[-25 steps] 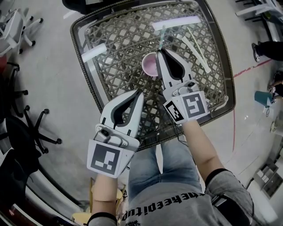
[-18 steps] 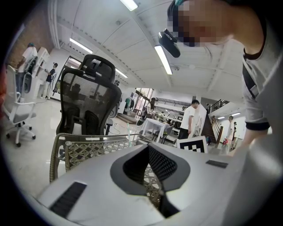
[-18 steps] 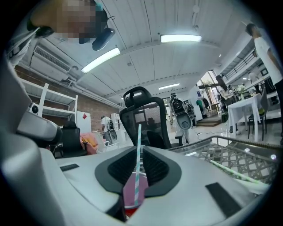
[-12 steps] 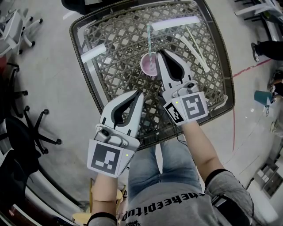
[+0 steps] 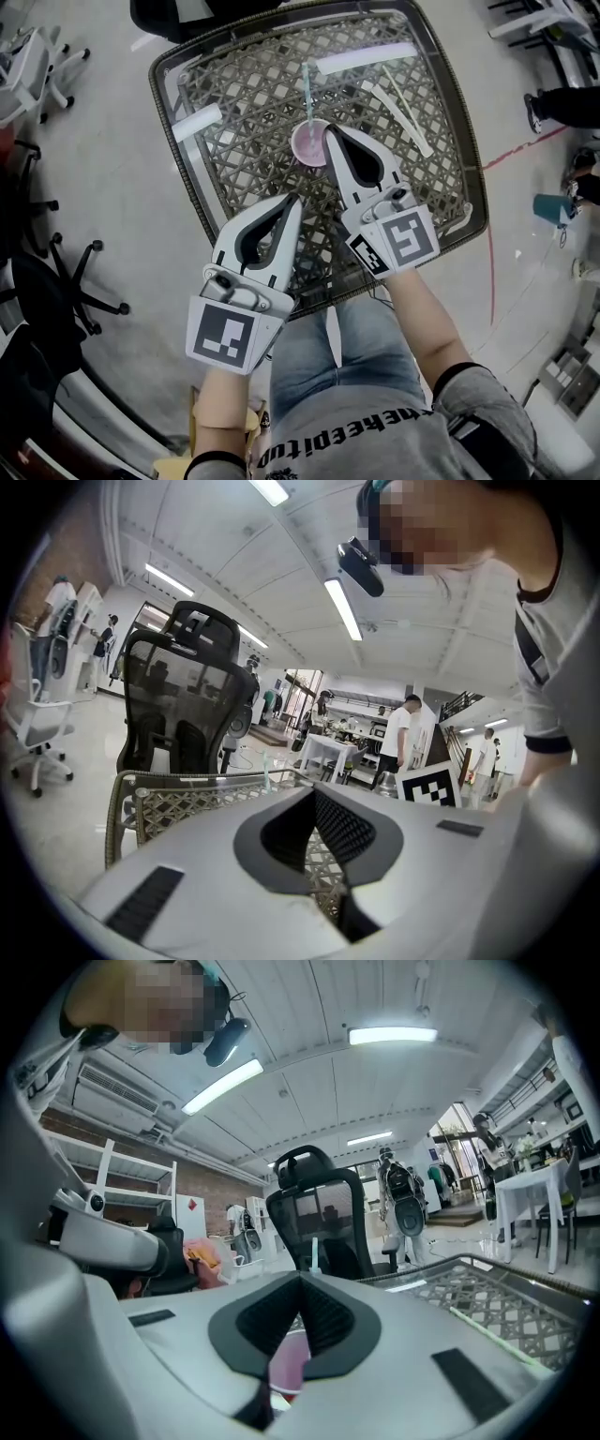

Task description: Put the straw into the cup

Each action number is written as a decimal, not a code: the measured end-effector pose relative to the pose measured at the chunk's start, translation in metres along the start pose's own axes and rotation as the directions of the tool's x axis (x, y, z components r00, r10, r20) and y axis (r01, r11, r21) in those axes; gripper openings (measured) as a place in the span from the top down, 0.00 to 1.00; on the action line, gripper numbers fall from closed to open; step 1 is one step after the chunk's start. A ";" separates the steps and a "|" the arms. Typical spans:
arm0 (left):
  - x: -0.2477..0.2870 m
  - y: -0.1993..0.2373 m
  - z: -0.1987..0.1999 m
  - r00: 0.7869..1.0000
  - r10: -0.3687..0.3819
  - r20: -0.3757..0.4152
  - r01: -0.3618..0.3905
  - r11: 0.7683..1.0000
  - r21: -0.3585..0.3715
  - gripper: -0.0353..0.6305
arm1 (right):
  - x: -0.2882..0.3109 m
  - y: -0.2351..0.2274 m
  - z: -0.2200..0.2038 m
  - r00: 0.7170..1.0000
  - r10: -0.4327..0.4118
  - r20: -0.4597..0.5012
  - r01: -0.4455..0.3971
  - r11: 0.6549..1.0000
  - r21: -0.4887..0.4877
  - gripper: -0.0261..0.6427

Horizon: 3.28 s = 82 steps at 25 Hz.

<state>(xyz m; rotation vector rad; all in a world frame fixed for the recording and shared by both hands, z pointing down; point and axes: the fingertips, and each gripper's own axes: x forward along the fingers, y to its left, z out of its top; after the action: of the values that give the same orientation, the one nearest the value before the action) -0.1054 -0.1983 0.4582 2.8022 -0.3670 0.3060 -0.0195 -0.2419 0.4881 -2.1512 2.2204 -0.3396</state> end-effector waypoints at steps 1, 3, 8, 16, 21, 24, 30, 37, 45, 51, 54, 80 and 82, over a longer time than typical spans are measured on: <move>-0.001 -0.001 0.002 1.000 0.000 0.001 0.000 1.000 0.002 0.91 | -0.001 0.002 0.003 1.000 0.005 -0.002 -0.005 1.000 -0.002 0.97; -0.002 -0.003 0.008 1.000 0.000 0.003 0.000 1.000 0.003 0.91 | -0.005 0.008 0.011 1.000 0.017 -0.006 -0.017 1.000 -0.006 0.97; -0.005 -0.011 0.030 1.000 -0.007 0.014 0.007 1.000 0.014 0.91 | -0.016 0.020 0.037 0.998 0.057 -0.007 -0.057 0.998 0.000 0.97; -0.008 -0.024 0.060 0.999 -0.011 0.031 0.010 0.999 0.033 0.91 | -0.035 0.036 0.079 0.994 0.107 0.000 -0.107 0.994 -0.008 0.97; -0.012 -0.033 0.082 0.999 -0.003 0.050 0.001 0.999 0.034 0.91 | -0.049 0.040 0.105 0.993 0.116 0.005 -0.116 0.993 -0.016 0.97; -0.015 -0.038 0.095 0.998 0.000 0.060 -0.002 0.999 0.037 0.91 | -0.056 0.041 0.121 0.993 0.118 0.009 -0.118 0.993 -0.014 0.97; -0.017 -0.048 0.115 0.997 0.007 0.076 -0.011 0.998 0.056 0.91 | -0.071 0.048 0.143 0.989 0.146 0.012 -0.145 0.989 -0.019 0.97; -0.018 -0.058 0.137 0.993 0.014 0.115 -0.024 0.996 0.086 0.91 | -0.086 0.062 0.159 0.983 0.185 0.018 -0.185 0.983 -0.012 0.97; -0.018 -0.074 0.159 0.986 0.015 0.168 -0.034 0.994 0.108 0.91 | -0.106 0.067 0.181 0.977 0.209 0.032 -0.208 0.977 -0.038 0.97; -0.022 -0.082 0.164 0.986 0.007 0.169 -0.027 0.993 0.115 0.91 | -0.113 0.074 0.194 0.974 0.222 0.048 -0.220 0.974 -0.055 0.97; -0.023 -0.083 0.174 0.980 0.015 0.200 -0.041 0.992 0.123 0.91 | -0.115 0.077 0.200 0.973 0.224 0.058 -0.221 0.973 -0.063 0.97; -0.036 -0.112 0.178 0.983 -0.053 0.174 0.022 0.984 0.179 0.91 | -0.138 0.088 0.223 0.975 0.197 0.100 -0.187 0.977 -0.101 0.96; -0.037 -0.110 0.180 0.981 -0.050 0.189 0.016 0.984 0.180 0.91 | -0.137 0.089 0.223 0.975 0.197 0.101 -0.187 0.977 -0.100 0.96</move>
<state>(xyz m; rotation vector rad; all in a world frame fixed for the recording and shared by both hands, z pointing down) -0.0794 -0.1460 0.2519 3.0203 -0.3508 0.0613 -0.0623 -0.1348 0.2371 -1.9189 2.3972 -0.1119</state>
